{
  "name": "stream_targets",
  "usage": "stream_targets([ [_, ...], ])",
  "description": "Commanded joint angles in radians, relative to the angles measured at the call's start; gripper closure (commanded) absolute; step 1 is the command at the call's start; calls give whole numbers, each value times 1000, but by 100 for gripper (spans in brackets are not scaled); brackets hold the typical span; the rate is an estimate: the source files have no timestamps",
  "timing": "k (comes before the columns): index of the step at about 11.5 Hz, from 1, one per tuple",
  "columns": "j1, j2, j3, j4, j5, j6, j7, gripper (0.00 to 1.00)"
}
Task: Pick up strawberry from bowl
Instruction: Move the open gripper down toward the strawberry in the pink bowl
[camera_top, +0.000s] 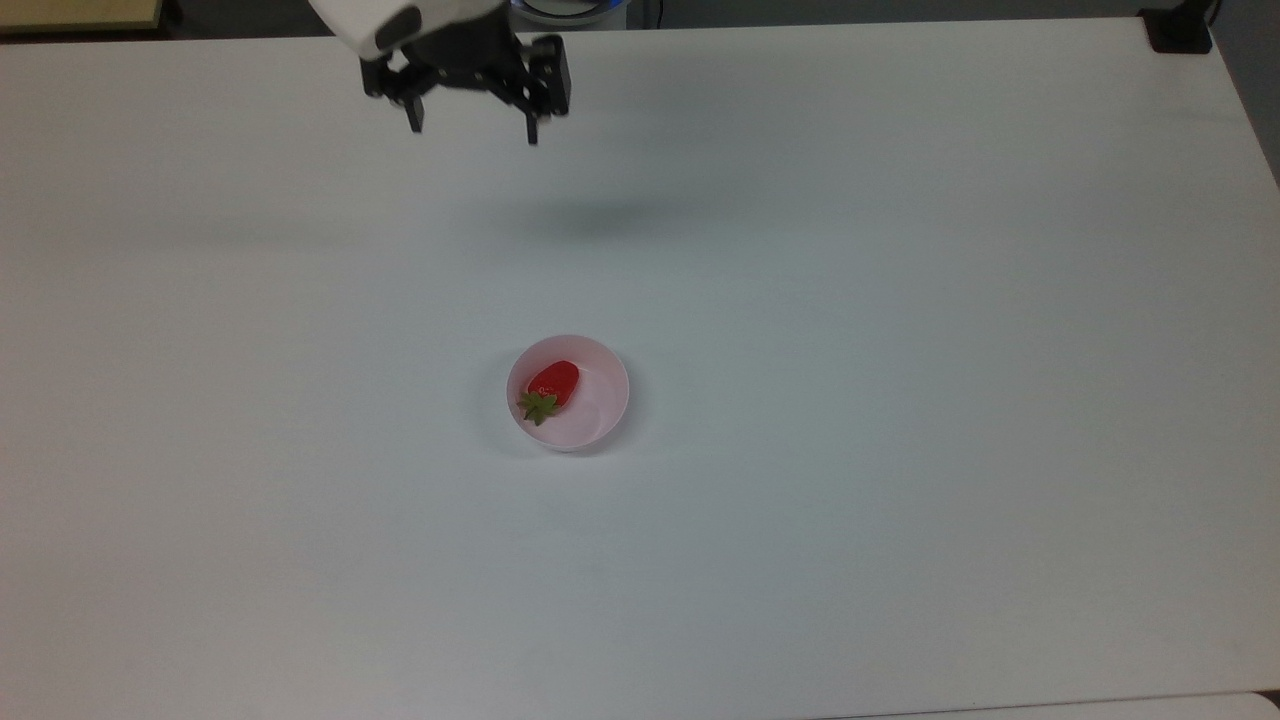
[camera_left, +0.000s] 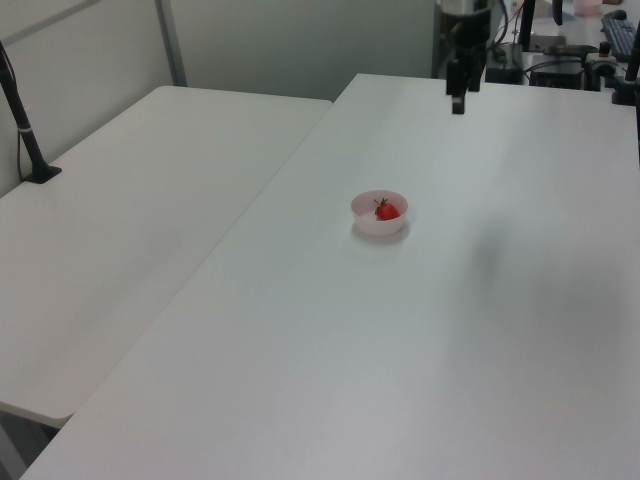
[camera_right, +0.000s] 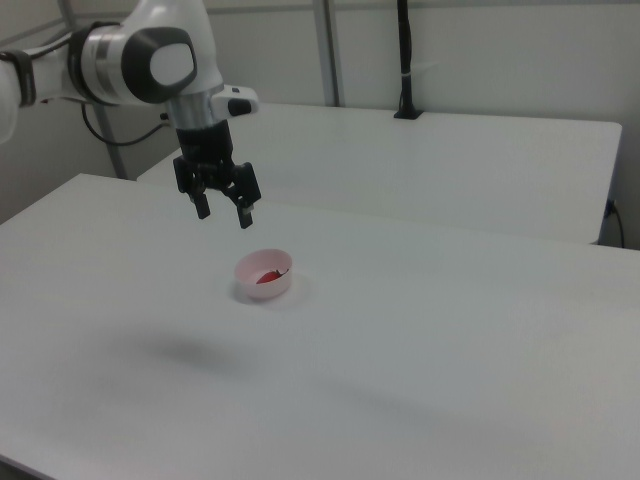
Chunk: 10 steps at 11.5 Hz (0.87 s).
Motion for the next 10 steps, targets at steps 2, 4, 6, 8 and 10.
stream_targets([
  [2,54,93,-2,0,5,154,216,0],
  [4,68,148,-2,2,-1,252,362,3],
  [6,72,201,-2,2,-5,337,426,7],
  [8,72,233,-2,2,-4,380,432,18],
  [10,72,270,-2,2,-4,427,464,22],
])
